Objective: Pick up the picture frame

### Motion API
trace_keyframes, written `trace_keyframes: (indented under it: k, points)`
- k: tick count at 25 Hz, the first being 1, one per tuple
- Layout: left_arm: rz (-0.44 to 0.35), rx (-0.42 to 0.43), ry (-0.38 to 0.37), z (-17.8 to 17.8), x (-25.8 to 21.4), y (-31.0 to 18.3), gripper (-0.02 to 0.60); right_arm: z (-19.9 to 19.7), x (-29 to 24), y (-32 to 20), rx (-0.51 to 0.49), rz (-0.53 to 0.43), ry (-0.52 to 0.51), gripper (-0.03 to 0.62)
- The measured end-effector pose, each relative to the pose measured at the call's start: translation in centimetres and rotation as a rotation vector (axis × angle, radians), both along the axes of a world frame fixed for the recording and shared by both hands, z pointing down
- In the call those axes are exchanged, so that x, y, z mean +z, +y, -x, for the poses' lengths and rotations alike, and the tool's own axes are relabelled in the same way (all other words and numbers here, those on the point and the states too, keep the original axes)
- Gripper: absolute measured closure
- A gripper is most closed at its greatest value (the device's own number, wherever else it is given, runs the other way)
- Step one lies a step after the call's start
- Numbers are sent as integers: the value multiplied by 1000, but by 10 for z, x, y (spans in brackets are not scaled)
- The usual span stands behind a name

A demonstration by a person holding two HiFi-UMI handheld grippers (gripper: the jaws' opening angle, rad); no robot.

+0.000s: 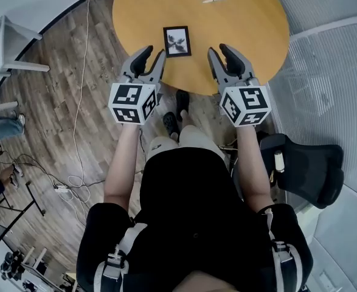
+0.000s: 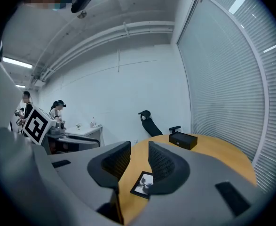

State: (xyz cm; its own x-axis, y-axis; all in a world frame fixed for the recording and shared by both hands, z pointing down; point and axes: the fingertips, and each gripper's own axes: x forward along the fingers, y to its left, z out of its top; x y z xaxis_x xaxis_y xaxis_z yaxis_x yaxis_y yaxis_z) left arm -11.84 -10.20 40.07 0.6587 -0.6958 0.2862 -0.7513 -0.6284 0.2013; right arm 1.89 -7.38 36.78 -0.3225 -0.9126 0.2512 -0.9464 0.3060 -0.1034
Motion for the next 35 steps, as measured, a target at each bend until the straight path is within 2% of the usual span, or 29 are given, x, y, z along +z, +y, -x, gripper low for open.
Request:
trace_keyframes:
  k: [11, 21, 35]
  points:
    - [134, -42, -66, -17, 64, -47, 454, -11, 81, -65, -47, 156, -33, 456]
    - [291, -99, -80, -31, 123, -92, 453, -17, 157, -105, -115, 314, -8, 453]
    - [448, -116, -153, -58, 209, -116, 453, -19, 235, -139, -158, 461, -41, 445]
